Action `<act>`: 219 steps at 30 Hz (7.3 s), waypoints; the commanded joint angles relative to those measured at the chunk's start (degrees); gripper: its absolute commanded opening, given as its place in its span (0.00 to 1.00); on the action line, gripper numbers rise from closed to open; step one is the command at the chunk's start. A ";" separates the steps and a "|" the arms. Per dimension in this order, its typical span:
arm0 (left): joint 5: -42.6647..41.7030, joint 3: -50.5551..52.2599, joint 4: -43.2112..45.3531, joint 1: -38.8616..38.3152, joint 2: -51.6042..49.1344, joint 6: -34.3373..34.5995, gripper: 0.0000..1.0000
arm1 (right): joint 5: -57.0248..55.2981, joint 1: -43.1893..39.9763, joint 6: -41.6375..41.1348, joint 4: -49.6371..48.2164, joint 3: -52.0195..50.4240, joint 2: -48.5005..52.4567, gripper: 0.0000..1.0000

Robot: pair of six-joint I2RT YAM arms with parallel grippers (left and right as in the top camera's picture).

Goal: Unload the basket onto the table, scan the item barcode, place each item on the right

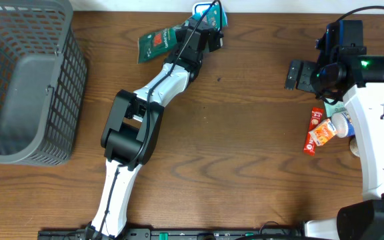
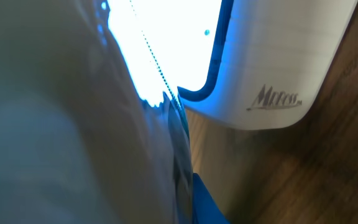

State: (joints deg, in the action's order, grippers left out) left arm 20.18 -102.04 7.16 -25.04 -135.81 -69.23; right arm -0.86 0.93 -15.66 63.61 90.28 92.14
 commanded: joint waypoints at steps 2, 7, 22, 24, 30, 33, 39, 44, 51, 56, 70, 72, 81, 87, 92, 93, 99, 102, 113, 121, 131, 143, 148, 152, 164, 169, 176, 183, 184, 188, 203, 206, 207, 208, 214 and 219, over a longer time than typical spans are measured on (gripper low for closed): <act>-1.31 -0.52 0.66 0.68 0.13 0.26 0.07 | -0.17 -0.13 0.72 0.09 0.79 0.02 0.99; -1.31 -0.52 0.46 0.72 0.13 0.26 0.07 | -0.17 -0.09 0.72 0.09 0.79 0.02 0.99; -2.16 -0.52 -1.03 0.98 0.13 0.50 0.07 | -0.17 -0.09 0.72 0.09 0.79 0.02 0.99; -2.10 -0.52 -0.79 0.98 0.13 0.50 0.07 | -0.17 -0.09 0.74 0.09 0.79 0.02 0.99; 1.53 -0.59 0.07 0.96 0.98 0.50 0.07 | -0.17 -0.09 0.72 0.11 0.79 0.02 0.99; 5.31 -0.59 1.36 0.70 3.21 0.52 0.07 | -0.17 -0.09 0.72 0.09 0.79 0.02 0.99; 7.91 -0.59 -1.29 -0.85 10.54 11.76 0.07 | -0.17 -0.09 0.72 0.09 0.79 0.02 0.99; 0.68 -0.59 -14.08 -2.49 19.52 29.83 0.07 | -0.17 -0.09 0.74 0.09 0.79 0.02 0.99; -24.94 -0.59 -38.18 -3.17 30.62 62.12 0.08 | -0.17 -0.09 0.72 0.09 0.79 0.02 0.99; -47.15 -0.13 -47.58 -3.67 31.06 70.71 0.27 | -0.17 -0.09 0.72 0.09 0.79 0.02 0.99; -51.30 6.58 -42.99 -11.08 20.33 81.81 0.24 | -0.17 -0.09 0.72 0.09 0.79 0.02 0.99; -45.22 6.58 -44.11 -11.32 19.28 81.81 0.30 | -0.17 -0.09 0.72 0.09 0.79 0.02 0.99; -12.04 7.76 -56.19 -8.83 18.97 82.01 0.30 | -0.17 -0.09 0.72 0.09 0.79 0.02 0.99; -11.98 15.63 -49.70 -7.10 18.91 81.79 0.30 | -0.17 -0.09 0.72 0.09 0.79 0.02 0.99; -14.38 23.63 -39.56 -7.04 18.88 82.07 0.30 | -0.17 -0.09 0.72 0.09 0.79 0.02 0.99; -17.66 24.57 -38.10 -7.08 18.88 82.05 0.30 | -0.17 -0.09 0.72 0.09 0.79 0.02 0.99; -42.84 24.96 -32.76 -7.56 18.88 82.05 0.29 | -0.17 -0.09 0.72 0.09 0.79 0.02 0.99; -49.70 24.96 -29.90 -8.55 18.88 82.07 0.29 | -0.17 -0.09 0.72 0.11 0.79 0.02 0.99; -47.65 23.78 -27.61 -9.66 22.80 82.09 0.30 | -0.17 -0.09 0.72 0.09 0.79 0.02 0.99; -21.64 23.78 -36.41 -8.50 42.07 82.86 0.44 | -0.17 -0.09 0.72 0.09 0.79 0.02 0.99; -11.54 23.82 -44.78 0.42 49.99 82.84 0.58 | -0.17 -0.11 0.72 0.11 0.79 0.02 0.99; -11.56 23.82 -45.64 8.74 49.96 82.86 0.82 | -0.17 -0.09 0.72 0.09 0.79 0.02 0.99; -11.56 23.82 -45.72 8.74 49.96 82.86 0.82 | -0.17 -0.09 0.72 0.09 0.79 0.02 0.99; -11.56 23.82 -45.72 8.74 49.96 82.86 0.82 | -0.20 -0.07 0.72 0.11 0.68 0.02 0.99; -11.58 23.82 -45.75 8.74 49.96 82.86 0.83 | -2.71 3.96 0.96 -4.11 0.68 -20.39 0.99; -11.56 23.82 -45.72 8.74 49.96 82.86 0.83 | -2.75 4.85 3.80 -6.43 -0.33 -31.76 0.99; -11.56 23.82 -45.72 8.74 49.96 82.86 0.83 | -2.75 4.85 7.39 -7.50 -11.98 -48.30 0.99; -11.56 23.82 -45.75 8.74 49.96 82.86 0.83 | -2.78 6.29 4.57 -11.41 -29.07 -63.71 0.99; -11.56 23.82 -45.72 8.74 49.96 82.86 0.83 | -2.82 6.36 4.61 -13.60 -31.71 -65.53 0.99; -11.56 23.82 -45.72 8.74 49.96 82.86 0.83 | -3.58 6.29 5.42 -24.83 -42.75 -72.37 0.99; -11.56 23.82 -45.72 8.74 49.96 82.86 0.83 | 8.02 1.86 19.17 -73.42 -75.43 -89.74 0.99; -11.56 23.82 -45.72 8.74 49.96 82.86 0.83 | 8.96 0.46 19.61 -82.49 -80.02 -90.25 0.99; -11.56 23.82 -45.72 8.74 49.96 82.86 0.83 | 8.94 0.20 19.61 -84.59 -81.57 -90.62 0.99; -11.56 23.82 -45.72 8.74 49.96 82.86 0.83 | 8.92 0.11 19.61 -85.94 -82.95 -91.17 0.99; -11.56 23.82 -45.75 8.74 49.96 82.86 0.83 | 8.94 0.11 19.06 -88.02 -88.00 -91.86 0.99; -11.56 23.82 -45.72 8.74 49.96 82.86 0.83 | 8.68 0.11 19.12 -81.61 -89.99 -91.86 0.99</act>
State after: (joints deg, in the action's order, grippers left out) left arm 7.88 -77.69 -38.59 -16.38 -85.60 13.54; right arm 7.68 1.83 2.59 -21.21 1.13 0.73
